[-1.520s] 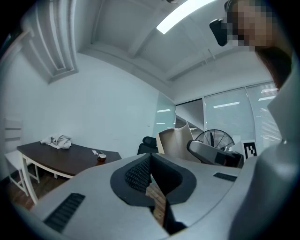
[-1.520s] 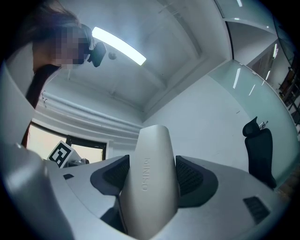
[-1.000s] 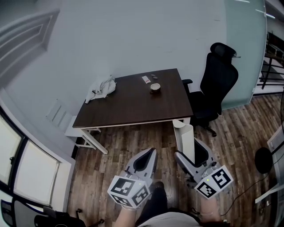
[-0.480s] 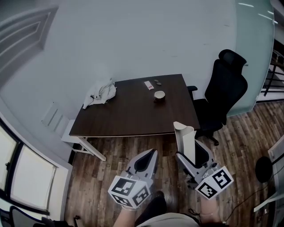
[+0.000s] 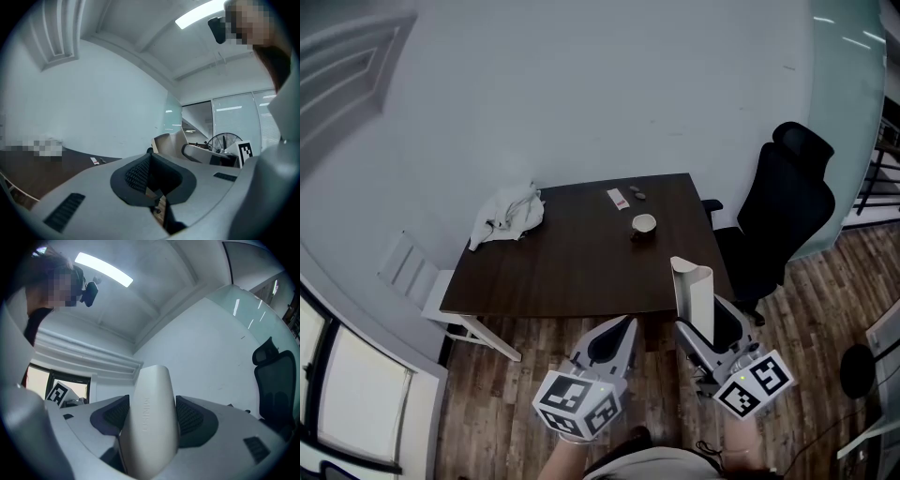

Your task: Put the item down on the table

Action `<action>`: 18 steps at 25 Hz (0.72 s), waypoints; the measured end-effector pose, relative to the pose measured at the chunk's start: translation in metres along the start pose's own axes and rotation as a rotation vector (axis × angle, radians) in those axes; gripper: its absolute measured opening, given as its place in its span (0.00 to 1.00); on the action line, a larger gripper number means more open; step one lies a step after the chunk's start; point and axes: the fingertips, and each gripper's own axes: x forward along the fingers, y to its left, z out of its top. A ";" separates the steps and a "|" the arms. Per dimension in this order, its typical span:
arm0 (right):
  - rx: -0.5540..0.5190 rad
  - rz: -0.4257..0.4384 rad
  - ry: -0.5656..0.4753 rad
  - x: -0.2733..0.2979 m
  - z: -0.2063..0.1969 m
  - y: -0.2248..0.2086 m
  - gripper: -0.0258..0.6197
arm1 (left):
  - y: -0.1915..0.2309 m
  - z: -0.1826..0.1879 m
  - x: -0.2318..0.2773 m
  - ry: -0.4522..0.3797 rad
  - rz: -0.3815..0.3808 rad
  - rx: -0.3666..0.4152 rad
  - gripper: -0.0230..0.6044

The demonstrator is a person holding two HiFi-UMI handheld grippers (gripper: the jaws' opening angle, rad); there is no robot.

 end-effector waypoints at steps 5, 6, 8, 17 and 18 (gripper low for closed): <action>0.002 -0.024 0.006 0.043 -0.006 -0.011 0.53 | 0.038 0.002 0.015 0.019 -0.024 -0.020 0.07; -0.002 -0.027 0.009 0.050 -0.007 -0.014 0.53 | 0.044 0.003 0.019 0.020 -0.028 -0.024 0.07; -0.009 -0.032 0.016 0.061 -0.009 -0.019 0.53 | 0.055 0.004 0.025 0.021 -0.033 -0.029 0.07; -0.010 -0.027 0.059 0.103 -0.024 -0.042 0.53 | 0.091 0.005 0.061 0.026 -0.059 -0.046 0.07; -0.007 -0.024 0.063 0.108 -0.026 -0.047 0.53 | 0.094 0.005 0.066 0.026 -0.061 -0.045 0.07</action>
